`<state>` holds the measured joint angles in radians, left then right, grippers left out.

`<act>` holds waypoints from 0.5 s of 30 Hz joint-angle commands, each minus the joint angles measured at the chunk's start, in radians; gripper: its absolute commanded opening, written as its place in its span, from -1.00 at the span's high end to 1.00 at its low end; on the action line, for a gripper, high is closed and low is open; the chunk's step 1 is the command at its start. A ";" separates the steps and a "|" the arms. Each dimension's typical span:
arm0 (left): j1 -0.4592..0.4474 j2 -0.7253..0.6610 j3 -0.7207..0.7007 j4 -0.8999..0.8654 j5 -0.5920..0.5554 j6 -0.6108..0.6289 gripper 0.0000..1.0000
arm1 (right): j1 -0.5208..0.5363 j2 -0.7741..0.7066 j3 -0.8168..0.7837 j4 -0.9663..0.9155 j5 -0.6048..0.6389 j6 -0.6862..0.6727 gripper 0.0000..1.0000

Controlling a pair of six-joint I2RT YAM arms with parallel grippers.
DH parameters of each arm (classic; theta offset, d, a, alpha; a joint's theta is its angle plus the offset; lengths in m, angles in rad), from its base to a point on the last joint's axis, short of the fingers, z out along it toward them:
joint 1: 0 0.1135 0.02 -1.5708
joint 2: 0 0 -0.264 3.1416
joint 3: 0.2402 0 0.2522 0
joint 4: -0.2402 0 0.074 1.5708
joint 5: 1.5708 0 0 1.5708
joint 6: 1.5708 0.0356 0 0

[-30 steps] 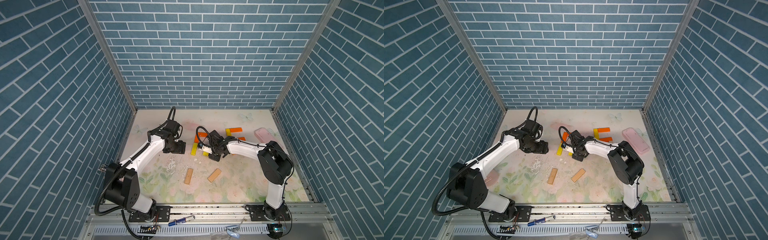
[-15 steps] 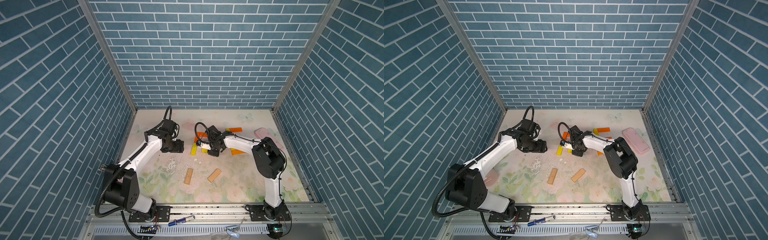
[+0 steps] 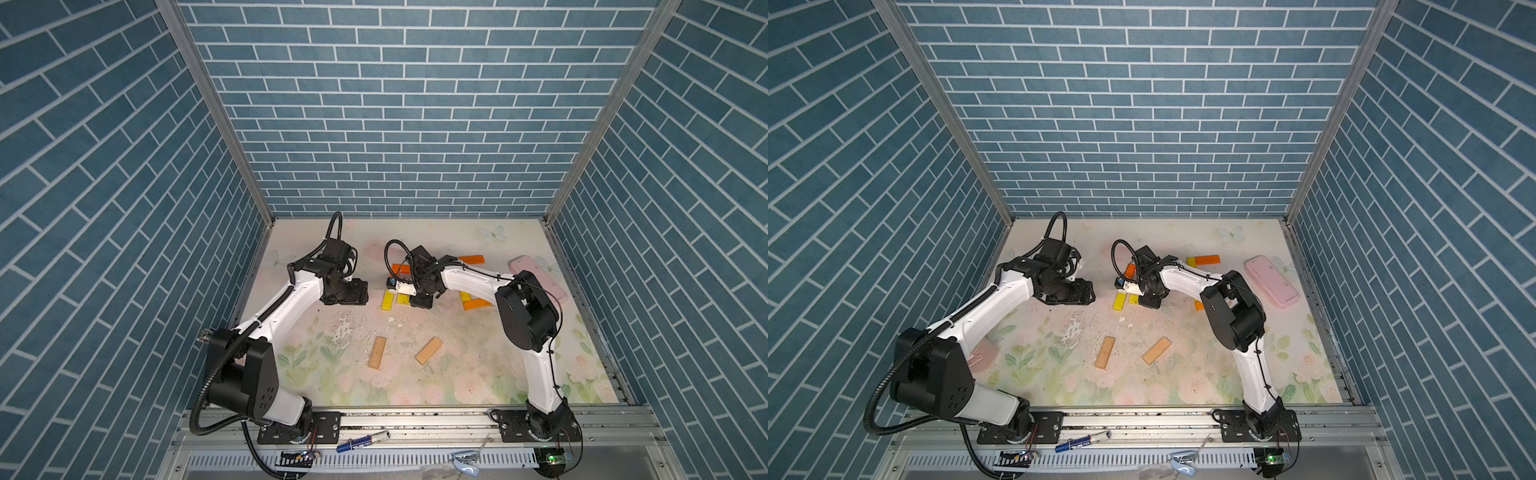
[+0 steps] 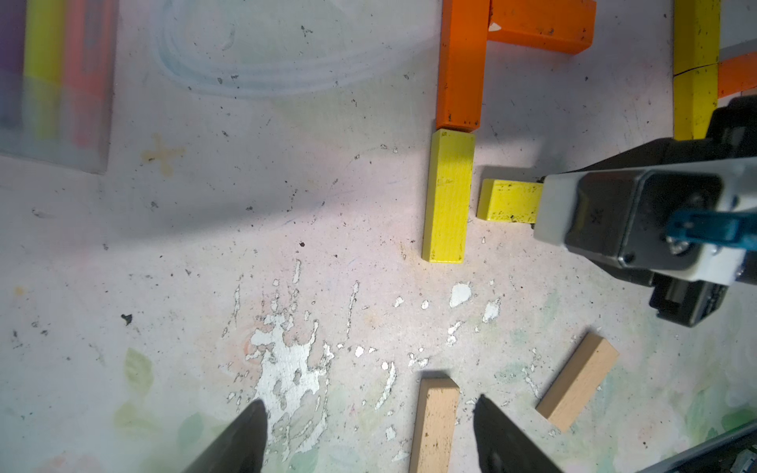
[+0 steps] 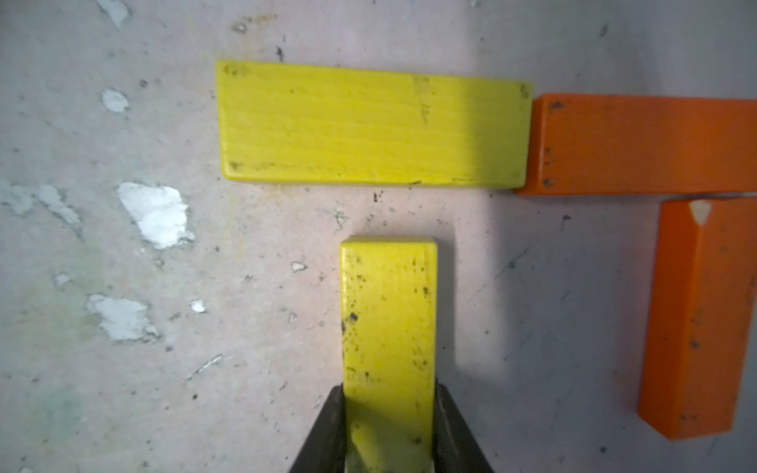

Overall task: Assemble the number 6 with building blocks
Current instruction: Assemble the building block at the center of the board.

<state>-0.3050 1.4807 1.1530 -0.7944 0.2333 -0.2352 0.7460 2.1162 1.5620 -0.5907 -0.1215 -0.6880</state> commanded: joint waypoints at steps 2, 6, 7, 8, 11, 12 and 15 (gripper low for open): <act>0.008 -0.035 -0.016 0.001 0.009 0.000 -0.60 | -0.010 0.036 0.025 -0.045 -0.029 -0.032 0.44; 0.008 -0.033 -0.016 0.001 0.008 0.000 -0.60 | -0.013 0.049 0.041 -0.048 -0.030 -0.032 0.43; 0.008 -0.031 -0.016 0.003 0.008 0.001 -0.60 | -0.013 0.051 0.044 -0.049 -0.030 -0.030 0.43; 0.009 -0.028 -0.016 0.001 0.008 0.002 -0.60 | -0.016 0.055 0.047 -0.048 -0.032 -0.030 0.43; 0.010 -0.028 -0.016 0.003 0.006 0.002 -0.60 | -0.020 0.064 0.053 -0.047 -0.037 -0.028 0.43; 0.009 -0.027 -0.016 0.003 0.006 0.001 -0.60 | -0.022 0.066 0.058 -0.047 -0.037 -0.027 0.43; 0.009 -0.026 -0.016 0.003 0.006 0.002 -0.60 | -0.026 0.070 0.071 -0.054 -0.044 -0.026 0.43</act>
<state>-0.3050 1.4658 1.1458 -0.7879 0.2340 -0.2356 0.7296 2.1521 1.6169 -0.6151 -0.1463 -0.6876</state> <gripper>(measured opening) 0.802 0.307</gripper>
